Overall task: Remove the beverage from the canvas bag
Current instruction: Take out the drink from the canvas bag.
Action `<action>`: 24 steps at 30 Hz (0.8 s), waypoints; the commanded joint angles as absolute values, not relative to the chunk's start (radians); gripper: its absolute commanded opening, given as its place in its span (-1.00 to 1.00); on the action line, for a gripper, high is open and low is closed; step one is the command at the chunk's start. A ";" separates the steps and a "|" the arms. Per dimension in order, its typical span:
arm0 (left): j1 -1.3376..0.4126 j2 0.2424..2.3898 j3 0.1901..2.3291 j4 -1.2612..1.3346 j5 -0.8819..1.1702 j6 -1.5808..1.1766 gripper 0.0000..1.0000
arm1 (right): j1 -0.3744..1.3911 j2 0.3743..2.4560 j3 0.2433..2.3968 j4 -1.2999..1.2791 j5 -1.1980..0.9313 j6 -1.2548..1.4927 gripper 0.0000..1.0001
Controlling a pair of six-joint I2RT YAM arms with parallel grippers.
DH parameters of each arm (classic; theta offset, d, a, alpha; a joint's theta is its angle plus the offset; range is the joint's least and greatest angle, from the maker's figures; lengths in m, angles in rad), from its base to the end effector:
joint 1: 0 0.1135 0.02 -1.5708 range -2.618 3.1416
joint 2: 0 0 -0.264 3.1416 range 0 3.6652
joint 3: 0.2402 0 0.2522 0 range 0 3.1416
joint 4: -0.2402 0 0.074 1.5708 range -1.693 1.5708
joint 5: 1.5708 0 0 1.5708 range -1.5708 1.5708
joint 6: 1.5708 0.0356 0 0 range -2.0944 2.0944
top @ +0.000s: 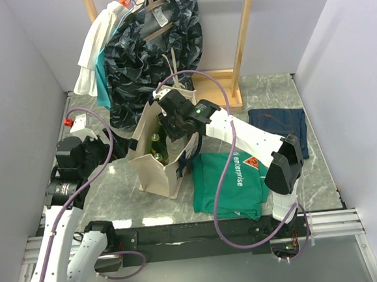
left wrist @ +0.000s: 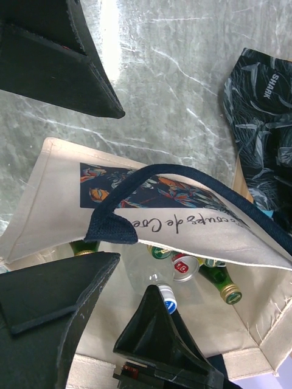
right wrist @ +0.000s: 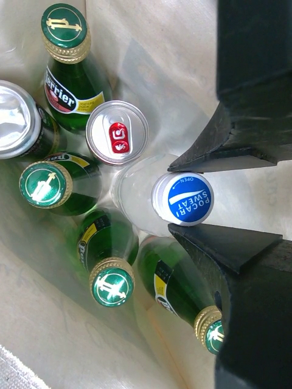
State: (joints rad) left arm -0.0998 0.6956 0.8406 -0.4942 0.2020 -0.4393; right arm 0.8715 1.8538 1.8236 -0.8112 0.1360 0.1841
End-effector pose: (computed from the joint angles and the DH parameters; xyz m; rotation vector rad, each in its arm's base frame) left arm 0.1519 -0.0224 0.3402 -0.1928 1.9427 -0.5533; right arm 0.2697 0.3131 0.3381 -0.7583 2.3061 0.3238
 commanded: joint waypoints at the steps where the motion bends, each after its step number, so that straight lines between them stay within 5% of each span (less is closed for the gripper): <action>1: -0.103 0.684 0.839 -0.471 0.189 -0.439 0.93 | 0.867 1.864 1.844 -0.818 0.112 0.176 -0.70; 4: -0.103 0.681 0.836 -0.469 0.187 -0.439 0.93 | 0.867 1.862 1.841 -0.810 0.098 0.173 -1.00; 24: -0.103 0.666 0.841 -0.483 0.172 -0.436 0.93 | 0.867 1.810 1.905 -0.745 0.149 0.160 -1.00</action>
